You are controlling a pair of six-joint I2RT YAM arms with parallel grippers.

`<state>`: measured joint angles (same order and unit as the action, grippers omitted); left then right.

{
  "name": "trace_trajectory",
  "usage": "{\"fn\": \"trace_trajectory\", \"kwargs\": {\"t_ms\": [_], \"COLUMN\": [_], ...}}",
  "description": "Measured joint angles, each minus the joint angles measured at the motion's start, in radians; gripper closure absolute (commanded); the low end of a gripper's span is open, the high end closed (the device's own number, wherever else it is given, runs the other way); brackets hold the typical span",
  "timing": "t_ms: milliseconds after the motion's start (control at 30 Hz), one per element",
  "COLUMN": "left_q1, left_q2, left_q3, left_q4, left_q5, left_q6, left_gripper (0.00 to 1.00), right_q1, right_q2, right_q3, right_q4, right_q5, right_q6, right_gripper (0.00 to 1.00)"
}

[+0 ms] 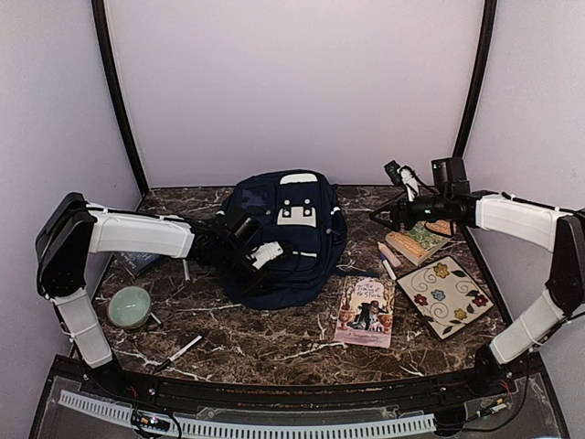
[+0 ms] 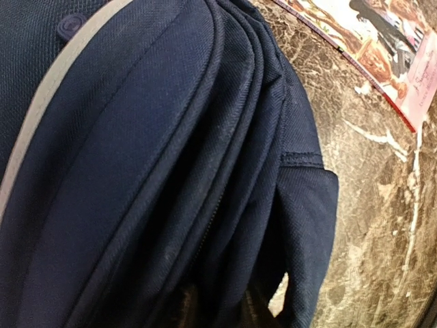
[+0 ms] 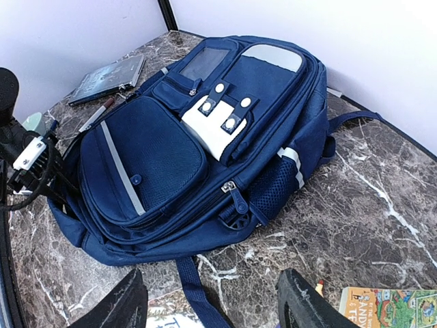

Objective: Pack the student bag
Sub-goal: Rotate the student bag at the center of the board.

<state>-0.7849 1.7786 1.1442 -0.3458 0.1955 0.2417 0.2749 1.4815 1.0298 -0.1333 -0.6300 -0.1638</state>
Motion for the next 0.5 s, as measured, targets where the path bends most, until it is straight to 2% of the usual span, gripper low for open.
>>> {"fn": "trace_trajectory", "kwargs": {"t_ms": [167,333,500], "left_q1": [-0.006,-0.027,-0.080], "left_q2": [0.002,0.000,-0.039], "left_q3": [0.004,0.007,-0.013], "left_q4": [0.033,0.077,0.146], "left_q5": [-0.032,-0.062,-0.132], "left_q6": [-0.015,-0.072,-0.152], "left_gripper": [1.00,1.00,1.00], "right_q1": [0.000,0.002,0.011], "right_q2": [0.019,0.043,0.157], "right_q3": [-0.008,-0.015,0.008], "right_q4": [0.018,0.046,0.072], "right_q5": [-0.006,0.011,0.119], "right_q6": [-0.001,0.016,0.099], "right_gripper": [0.35,0.37,0.40]}}
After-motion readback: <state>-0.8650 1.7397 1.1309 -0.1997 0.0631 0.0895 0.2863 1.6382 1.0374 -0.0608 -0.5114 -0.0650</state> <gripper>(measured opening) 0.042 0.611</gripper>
